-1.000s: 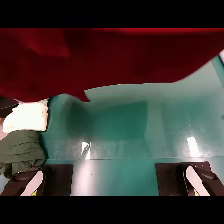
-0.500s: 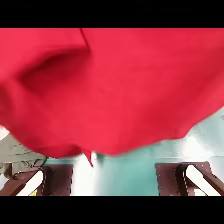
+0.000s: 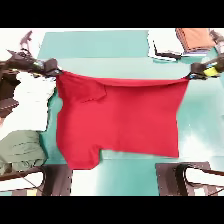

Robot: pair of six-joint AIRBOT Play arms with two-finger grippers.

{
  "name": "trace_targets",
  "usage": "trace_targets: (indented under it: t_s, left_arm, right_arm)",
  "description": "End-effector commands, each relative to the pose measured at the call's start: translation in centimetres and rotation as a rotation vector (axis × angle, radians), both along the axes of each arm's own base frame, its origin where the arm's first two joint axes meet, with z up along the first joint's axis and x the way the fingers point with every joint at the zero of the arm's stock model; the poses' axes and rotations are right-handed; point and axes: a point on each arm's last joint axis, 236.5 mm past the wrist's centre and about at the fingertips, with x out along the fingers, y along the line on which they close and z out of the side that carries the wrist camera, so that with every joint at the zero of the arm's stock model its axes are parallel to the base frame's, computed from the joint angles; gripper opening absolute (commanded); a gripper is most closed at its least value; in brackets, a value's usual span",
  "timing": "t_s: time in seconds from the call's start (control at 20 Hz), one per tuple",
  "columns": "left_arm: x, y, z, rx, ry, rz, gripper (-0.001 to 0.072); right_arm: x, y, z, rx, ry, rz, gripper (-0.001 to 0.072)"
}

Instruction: Fold the shirts.

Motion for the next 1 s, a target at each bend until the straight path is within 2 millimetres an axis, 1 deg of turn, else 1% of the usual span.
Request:
trace_targets:
  t_s: [0.0, 0.05, 0.1, 0.15, 0.25, 0.35, 0.45, 0.55, 0.6, 0.75, 0.8, 0.85, 0.9, 0.95]
  left_arm:
    - [4.1, -0.1, -4.3, 0.032, 0.041, -0.006, 0.0024]
    - [4.9, 0.0, -3.9, 0.045, 0.033, -0.015, 0.0024]
    - [5.5, 0.1, -3.6, 0.053, 0.026, -0.02, 0.0024]
    - [5.5, 0.1, -3.3, 0.057, 0.026, -0.03, 0.0024]
    - [4.4, 0.2, -4.1, 0.097, 0.06, -0.085, 0.0025]
    - [2.0, 1.4, -6.0, 0.178, 0.159, -0.135, 0.0025]
    - [0.0, 2.8, -7.7, 0.246, 0.248, -0.159, 0.0025]
    - [-1.4, 2.8, -9.6, 0.239, 0.31, -0.169, 0.0026]
    - [-2.0, 2.4, -10.5, 0.227, 0.334, -0.175, 0.0026]
    - [-4.0, 1.8, -13.2, 0.192, 0.406, -0.178, 0.0027]
    - [-4.5, 1.8, -13.8, 0.19, 0.426, -0.18, 0.0117]
    - [-4.9, 1.8, -14.3, 0.188, 0.442, -0.177, 0.0492]
    - [-5.1, 2.0, -14.4, 0.187, 0.457, -0.153, 0.0613]
    - [-5.0, 2.3, -14.2, 0.194, 0.458, -0.134, 0.0599]
  right_arm:
    - [3.9, -0.2, -4.7, -0.014, 0.05, -0.017, 0.0014]
    - [4.8, -0.4, -4.6, -0.015, 0.043, -0.015, 0.0014]
    - [5.3, -0.4, -4.4, -0.015, 0.042, -0.011, 0.0015]
    - [5.5, -0.5, -4.1, -0.017, 0.043, -0.006, 0.0015]
    - [4.6, -0.4, -3.9, -0.027, 0.067, 0.035, 0.0014]
    - [2.8, -0.1, -4.8, -0.02, 0.113, 0.042, 0.0015]
    - [0.8, 0.1, -6.3, -0.014, 0.151, 0.041, 0.0015]
    - [-0.4, 0.4, -7.9, -0.008, 0.149, 0.021, 0.0015]
    - [-0.9, 0.4, -8.6, -0.007, 0.149, 0.013, 0.0016]
    - [-2.5, 0.6, -10.1, -0.003, 0.178, 0.005, 0.0016]
    - [-2.8, 0.7, -10.2, -0.001, 0.184, 0.005, 0.0023]
    - [-3.0, 0.7, -10.2, -0.001, 0.183, 0.004, 0.0162]
    - [-3.0, 0.7, -10.0, -0.002, 0.177, 0.004, 0.0371]
    - [-3.1, 0.7, -9.6, -0.005, 0.17, 0.004, 0.0388]
